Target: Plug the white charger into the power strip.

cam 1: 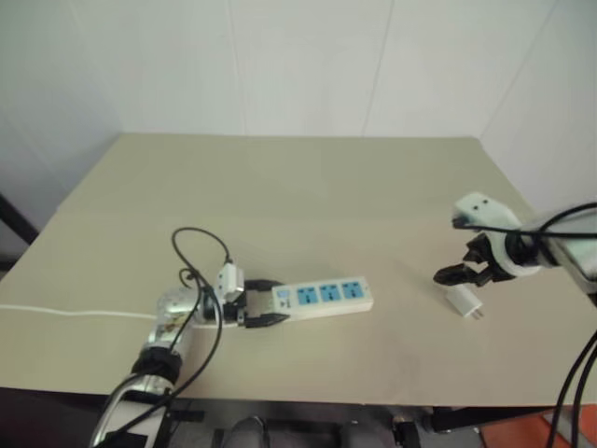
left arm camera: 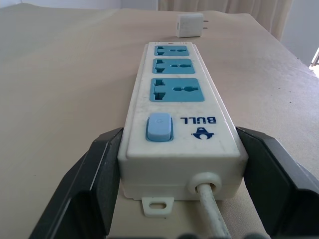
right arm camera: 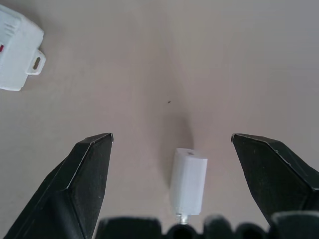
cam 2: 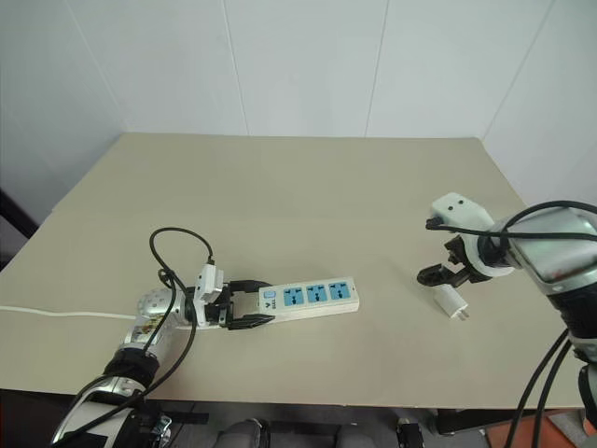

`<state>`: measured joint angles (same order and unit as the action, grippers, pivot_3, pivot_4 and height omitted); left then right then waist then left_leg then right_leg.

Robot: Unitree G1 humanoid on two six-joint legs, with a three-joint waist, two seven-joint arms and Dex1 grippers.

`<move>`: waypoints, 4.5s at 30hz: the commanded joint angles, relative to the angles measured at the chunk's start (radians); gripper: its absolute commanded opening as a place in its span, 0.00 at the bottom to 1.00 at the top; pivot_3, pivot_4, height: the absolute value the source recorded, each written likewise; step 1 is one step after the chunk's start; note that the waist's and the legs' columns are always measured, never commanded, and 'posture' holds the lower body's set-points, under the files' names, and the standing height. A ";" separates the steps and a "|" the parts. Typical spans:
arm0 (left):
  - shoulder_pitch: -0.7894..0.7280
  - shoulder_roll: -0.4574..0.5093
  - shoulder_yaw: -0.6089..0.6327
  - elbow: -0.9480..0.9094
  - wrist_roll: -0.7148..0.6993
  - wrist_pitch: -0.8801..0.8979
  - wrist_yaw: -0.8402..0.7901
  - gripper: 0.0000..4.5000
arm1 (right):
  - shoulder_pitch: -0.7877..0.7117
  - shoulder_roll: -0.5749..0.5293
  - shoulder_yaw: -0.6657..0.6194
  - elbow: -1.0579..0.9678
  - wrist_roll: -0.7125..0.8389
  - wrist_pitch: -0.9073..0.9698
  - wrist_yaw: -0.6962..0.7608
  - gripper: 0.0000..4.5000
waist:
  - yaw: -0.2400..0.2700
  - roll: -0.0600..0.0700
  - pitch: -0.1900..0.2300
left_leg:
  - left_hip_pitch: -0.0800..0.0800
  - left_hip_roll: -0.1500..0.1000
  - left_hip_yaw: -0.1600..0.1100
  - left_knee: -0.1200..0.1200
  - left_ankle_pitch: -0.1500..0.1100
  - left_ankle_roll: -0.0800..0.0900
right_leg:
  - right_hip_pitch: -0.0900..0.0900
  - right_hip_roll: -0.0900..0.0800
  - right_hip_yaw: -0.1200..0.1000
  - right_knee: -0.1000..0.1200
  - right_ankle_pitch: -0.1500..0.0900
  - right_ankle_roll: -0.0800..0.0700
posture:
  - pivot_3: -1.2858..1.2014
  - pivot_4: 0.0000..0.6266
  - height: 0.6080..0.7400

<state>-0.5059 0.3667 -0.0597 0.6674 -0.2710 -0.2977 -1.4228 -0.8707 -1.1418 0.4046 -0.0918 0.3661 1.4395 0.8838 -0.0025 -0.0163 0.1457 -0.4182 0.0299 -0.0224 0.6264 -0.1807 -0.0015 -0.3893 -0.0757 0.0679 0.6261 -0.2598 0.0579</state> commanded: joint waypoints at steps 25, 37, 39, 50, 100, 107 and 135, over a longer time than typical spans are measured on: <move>0.024 -0.022 -0.027 -0.006 0.018 -0.019 0.015 0.72 | -0.121 0.146 0.170 0.465 -0.187 -0.166 0.075 1.00 | -0.008 0.000 0.000 | 0.000 0.000 0.000 0.002 0.000 0.000 | 0.000 0.001 0.000 0.003 0.000 0.001 | 0.52 0.24 1.00; 0.059 -0.019 -0.030 -0.039 0.016 -0.010 0.033 0.72 | -0.126 0.166 0.199 0.542 -0.255 -0.203 0.175 0.80 | -0.011 0.001 -0.001 | 0.001 0.000 0.000 0.001 0.000 0.000 | 0.000 0.001 0.000 0.003 0.000 0.001 | 0.52 0.24 1.00; 0.061 -0.019 -0.030 -0.041 0.016 -0.010 0.036 0.72 | -0.125 0.172 0.189 0.552 -0.262 -0.201 0.173 0.64 | -0.011 0.001 -0.001 | 0.001 0.000 0.000 0.001 0.000 0.000 | 0.000 0.001 0.000 0.003 0.000 0.001 | 0.52 0.24 1.00; 0.063 -0.011 -0.033 -0.058 0.010 0.005 0.031 0.72 | -0.112 0.137 0.194 0.458 -0.298 -0.221 0.224 0.24 | -0.011 0.001 -0.001 | 0.002 0.000 0.000 0.001 0.000 0.000 | 0.000 0.001 0.000 0.004 0.000 0.001 | 0.52 0.24 1.00; -0.028 0.025 -0.031 0.033 0.016 -0.024 -0.031 0.72 | 0.231 0.921 -0.437 0.611 0.128 -1.444 0.579 0.24 | -0.011 -0.002 -0.004 | 0.005 0.004 -0.002 0.002 0.000 0.000 | 0.003 0.007 0.000 0.006 0.002 0.000 | 0.52 0.24 1.00; -0.029 0.027 -0.032 0.028 0.015 -0.021 -0.033 0.72 | 0.217 0.932 -0.410 0.703 0.070 -1.527 0.596 0.24 | -0.013 -0.002 -0.004 | 0.005 0.004 -0.002 0.002 0.000 0.000 | 0.003 0.007 0.000 0.006 0.002 0.000 | 0.52 0.24 1.00; -0.024 0.033 -0.031 0.019 0.014 -0.015 -0.030 0.72 | 0.178 0.955 -0.396 0.896 -0.018 -1.663 0.589 0.24 | -0.014 -0.002 -0.004 | 0.006 0.004 -0.002 0.001 0.000 0.000 | 0.003 0.007 0.000 0.006 0.002 -0.001 | 0.52 0.24 1.00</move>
<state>-0.5366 0.3888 -0.0885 0.7112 -0.2705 -0.3194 -1.4606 -0.6877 -0.1717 0.0120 0.7903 0.3661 -0.2072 1.4627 -0.0166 -0.0182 0.1422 -0.4119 0.0338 -0.0241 0.6276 -0.1803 -0.0015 -0.3859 -0.0691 0.0680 0.6323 -0.2574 0.0572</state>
